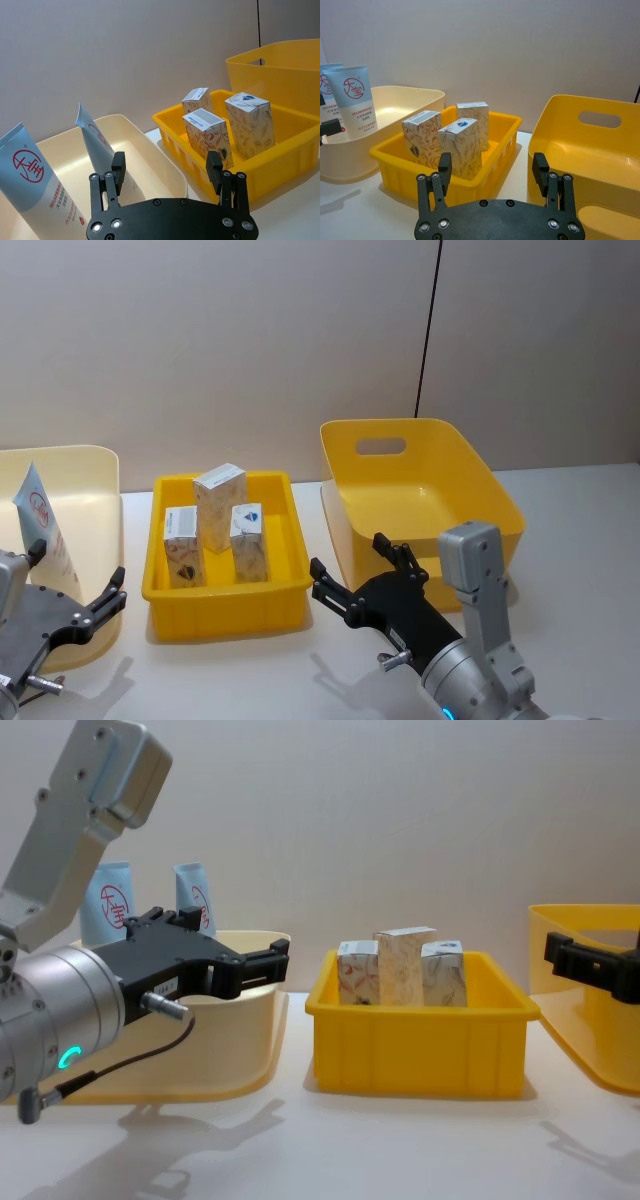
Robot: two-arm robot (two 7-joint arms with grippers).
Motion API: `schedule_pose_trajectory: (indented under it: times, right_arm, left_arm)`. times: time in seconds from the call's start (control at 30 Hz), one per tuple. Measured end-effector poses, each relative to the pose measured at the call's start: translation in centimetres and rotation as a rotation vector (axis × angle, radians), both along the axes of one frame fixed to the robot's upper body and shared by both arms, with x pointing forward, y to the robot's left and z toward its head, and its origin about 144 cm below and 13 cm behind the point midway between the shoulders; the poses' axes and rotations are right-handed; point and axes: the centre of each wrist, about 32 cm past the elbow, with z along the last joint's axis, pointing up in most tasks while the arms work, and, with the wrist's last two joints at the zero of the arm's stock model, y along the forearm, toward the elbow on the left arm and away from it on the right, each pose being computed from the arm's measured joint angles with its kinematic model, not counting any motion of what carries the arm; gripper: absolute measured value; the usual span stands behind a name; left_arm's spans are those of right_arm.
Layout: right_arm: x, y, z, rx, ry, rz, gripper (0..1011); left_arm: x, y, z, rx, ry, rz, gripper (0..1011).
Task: Bimanual collaborative sorting of washing and personal care products
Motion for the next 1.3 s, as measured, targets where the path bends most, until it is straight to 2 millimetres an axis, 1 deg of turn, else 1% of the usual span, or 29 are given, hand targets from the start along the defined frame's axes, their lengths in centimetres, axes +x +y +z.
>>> schedule_pose_trajectory:
  times: [1.3]
  right_arm:
    - [0.00, 0.00, 0.00, 0.000, 0.000, 0.000, 1001]
  left_arm:
    - [0.00, 0.00, 0.00, 0.000, 0.000, 0.000, 1003]
